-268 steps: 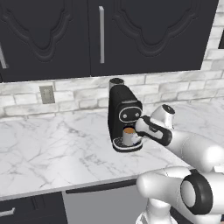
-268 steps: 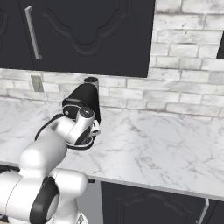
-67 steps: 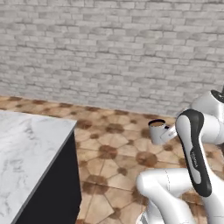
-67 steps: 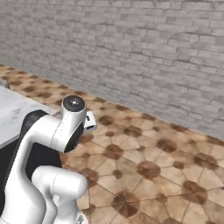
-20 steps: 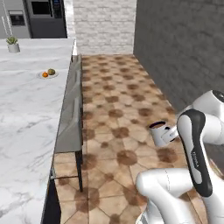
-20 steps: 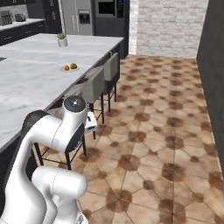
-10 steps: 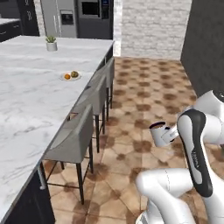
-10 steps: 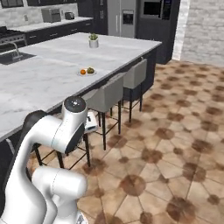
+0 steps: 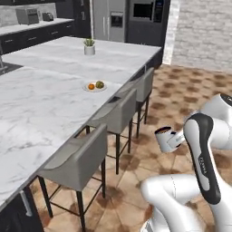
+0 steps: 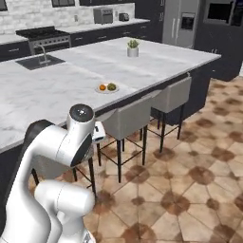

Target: Pick up the brewed coffee from the coffee machine and place it next to the breakfast plate on the dining counter.

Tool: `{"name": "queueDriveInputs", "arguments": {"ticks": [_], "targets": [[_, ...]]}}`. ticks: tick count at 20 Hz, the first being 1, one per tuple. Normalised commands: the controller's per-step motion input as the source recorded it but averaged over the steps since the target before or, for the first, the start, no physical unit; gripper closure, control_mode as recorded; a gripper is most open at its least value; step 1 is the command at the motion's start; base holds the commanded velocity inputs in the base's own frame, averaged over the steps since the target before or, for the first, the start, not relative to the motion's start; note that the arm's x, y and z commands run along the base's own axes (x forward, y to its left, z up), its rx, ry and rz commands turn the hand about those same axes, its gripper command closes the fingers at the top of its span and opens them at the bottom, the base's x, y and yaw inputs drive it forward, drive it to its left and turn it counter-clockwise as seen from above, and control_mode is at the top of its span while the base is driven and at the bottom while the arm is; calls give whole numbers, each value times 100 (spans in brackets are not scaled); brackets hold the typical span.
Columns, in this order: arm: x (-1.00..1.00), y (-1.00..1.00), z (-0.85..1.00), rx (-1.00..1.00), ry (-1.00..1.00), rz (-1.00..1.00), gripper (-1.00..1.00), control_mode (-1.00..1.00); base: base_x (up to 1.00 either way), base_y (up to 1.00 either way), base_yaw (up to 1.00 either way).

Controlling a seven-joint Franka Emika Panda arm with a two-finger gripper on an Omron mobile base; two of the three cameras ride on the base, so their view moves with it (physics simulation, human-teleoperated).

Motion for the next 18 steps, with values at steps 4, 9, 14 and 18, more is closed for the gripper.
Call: {"name": "queueDriveInputs", "arguments": {"ticks": [4,9,14,18], "targets": [[0,0,0,0,0,0,100,100,78,-87,46],[0,0,0,0,0,0,100,100,74,-96,46],[0,0,0,0,0,0,100,100,57,-100,45],[0,0,0,0,0,0,100,100,36,-100,43]]}}
